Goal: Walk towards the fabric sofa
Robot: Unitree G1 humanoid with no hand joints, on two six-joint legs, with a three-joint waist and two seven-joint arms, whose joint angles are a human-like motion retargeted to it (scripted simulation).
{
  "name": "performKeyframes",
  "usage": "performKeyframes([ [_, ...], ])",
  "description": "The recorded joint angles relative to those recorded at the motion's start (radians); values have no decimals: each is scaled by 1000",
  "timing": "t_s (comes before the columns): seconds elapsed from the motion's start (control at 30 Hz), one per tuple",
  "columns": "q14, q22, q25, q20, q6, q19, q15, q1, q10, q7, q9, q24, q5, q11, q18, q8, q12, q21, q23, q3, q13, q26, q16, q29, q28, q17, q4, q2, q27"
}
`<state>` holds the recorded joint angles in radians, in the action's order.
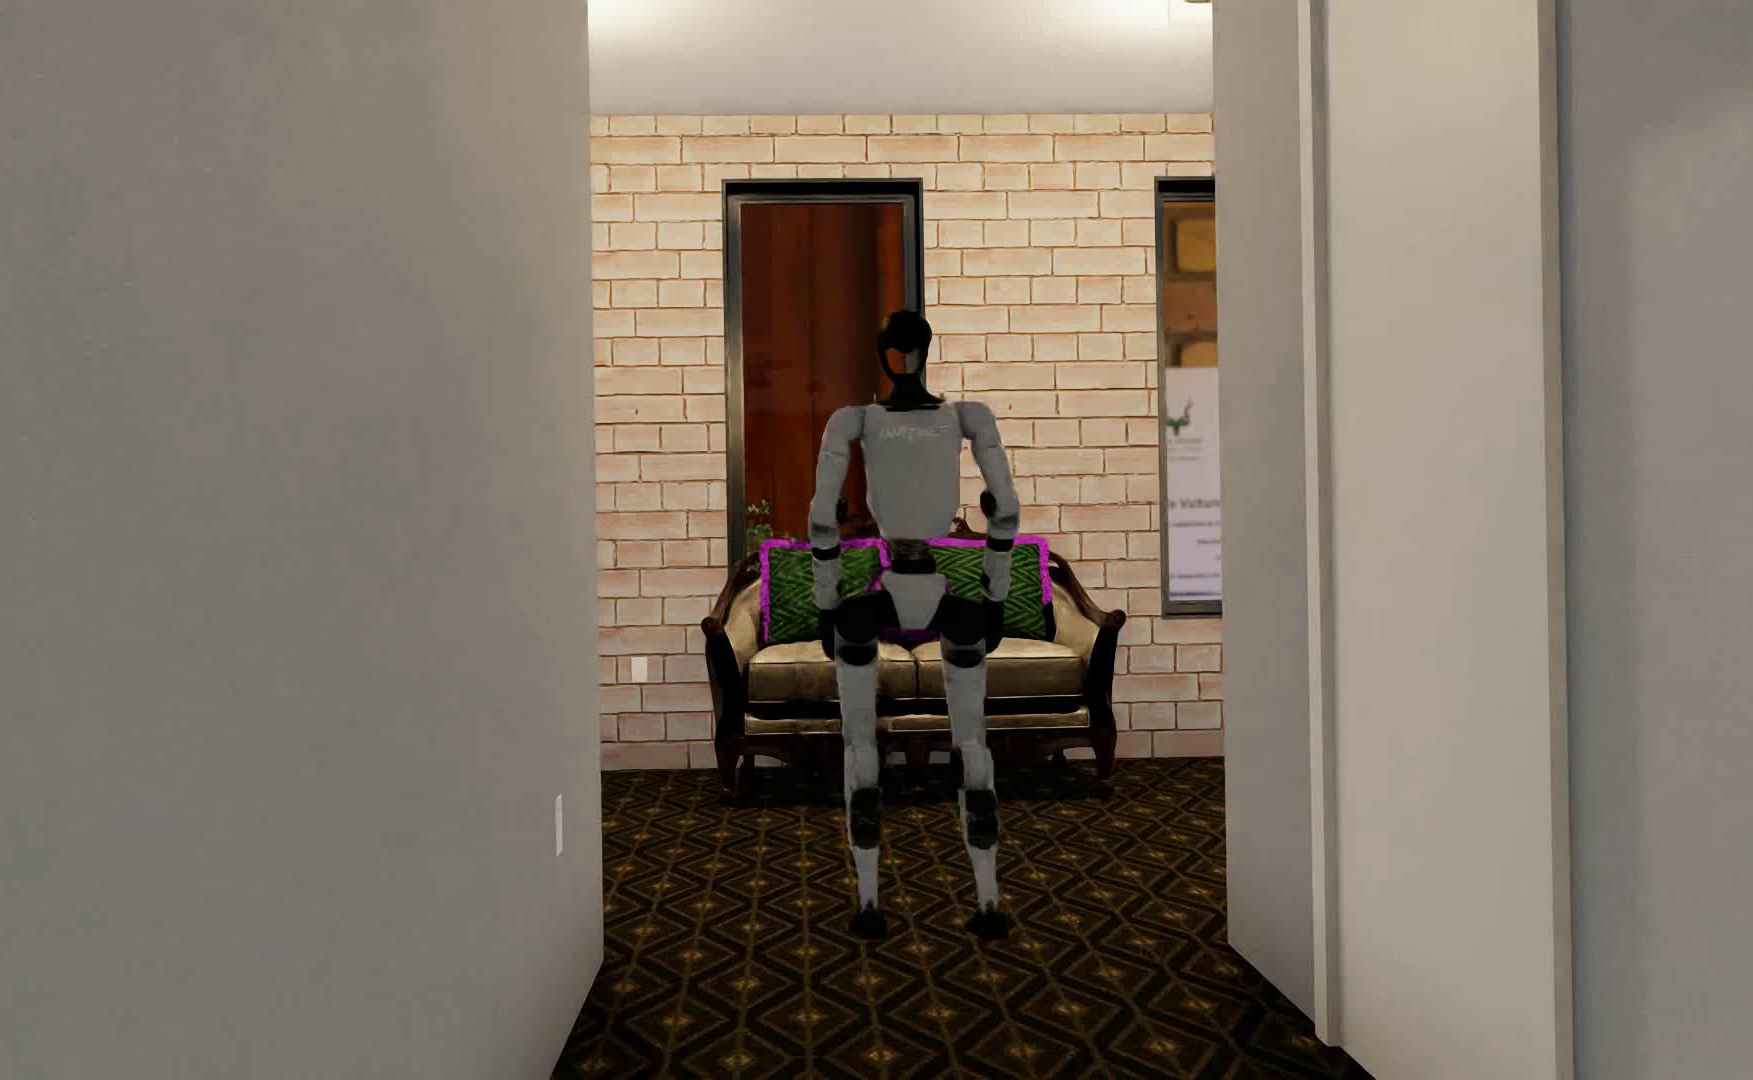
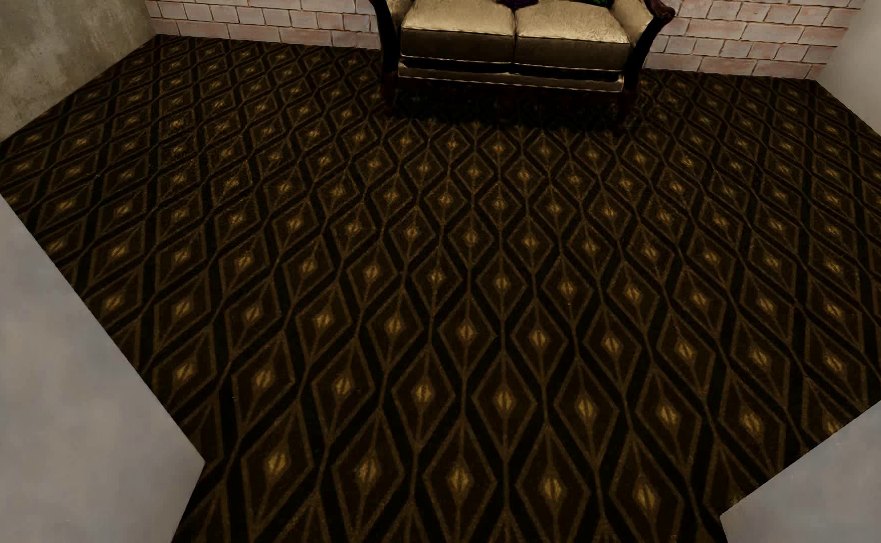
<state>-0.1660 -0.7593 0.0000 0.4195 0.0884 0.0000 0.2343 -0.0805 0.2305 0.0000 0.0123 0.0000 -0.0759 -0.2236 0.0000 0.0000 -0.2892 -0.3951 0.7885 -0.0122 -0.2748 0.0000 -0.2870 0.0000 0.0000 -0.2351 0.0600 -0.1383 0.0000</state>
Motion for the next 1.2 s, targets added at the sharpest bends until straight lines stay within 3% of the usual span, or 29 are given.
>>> performKeyframes([
  [0.53, -6, 1, 0, 7, 2, 0, 5, 1, 1, 0, -1, 0, -3, -3, 0, 0, 7, -3, -4, 0, 7, 0, -3, 0, 0, -4, 2, 2, 0],
  [0.57, -43, 2, 0, 7, 1, 0, 3, 8, 9, 0, 1, 0, -3, -8, 0, 0, 8, -3, -4, 0, 7, 0, -3, 0, 0, -4, 2, 8, 0],
  [0.6, -141, 0, 0, 7, 0, 0, 2, 38, 236, 0, 2, 0, -2, 4, 0, 0, 8, 0, -2, -2, 8, 0, -2, 0, 0, -4, 4, 29, 0],
  [0.63, -158, 3, 0, 8, -1, 0, 34, 84, 216, 0, 3, 0, 2, -215, 0, 0, 8, -2, 4, -4, 9, 0, -3, 0, 0, -6, 8, 62, 0],
  [0.67, -105, -5, 0, 25, -5, 0, 75, 114, 218, 0, 13, 0, 4, -247, 0, 0, 6, 38, -11, -1, -8, 0, 6, 0, 0, 1, 19, 92, 0],
  [0.8, -115, -1, 0, 1, -11, 0, 221, 108, 268, 0, 18, 0, -7, -256, 0, 0, -32, 35, -23, 12, -51, 0, 21, 0, 0, -3, 17, 23, 0],
  [0.97, -219, -9, 0, -18, -11, 0, 282, 84, 272, 0, 1, 0, -9, -272, 0, 0, -43, 84, -11, 15, -87, 0, 9, 0, 0, -10, 29, 1, 0],
  [1.13, -290, 4, 0, -28, 46, 0, 201, 72, 279, 0, 45, 0, -35, -801, 0, 0, -5, 102, -16, -17, -52, 0, -15, 0, 0, 12, 80, 425, 0],
  [1.2, -330, 23, 0, -64, 45, 0, 192, 41, 243, 0, 51, 0, -23, -918, 0, 0, 32, 119, 1, -63, -61, 0, 2, 0, 0, 23, 74, 603, 0],
])
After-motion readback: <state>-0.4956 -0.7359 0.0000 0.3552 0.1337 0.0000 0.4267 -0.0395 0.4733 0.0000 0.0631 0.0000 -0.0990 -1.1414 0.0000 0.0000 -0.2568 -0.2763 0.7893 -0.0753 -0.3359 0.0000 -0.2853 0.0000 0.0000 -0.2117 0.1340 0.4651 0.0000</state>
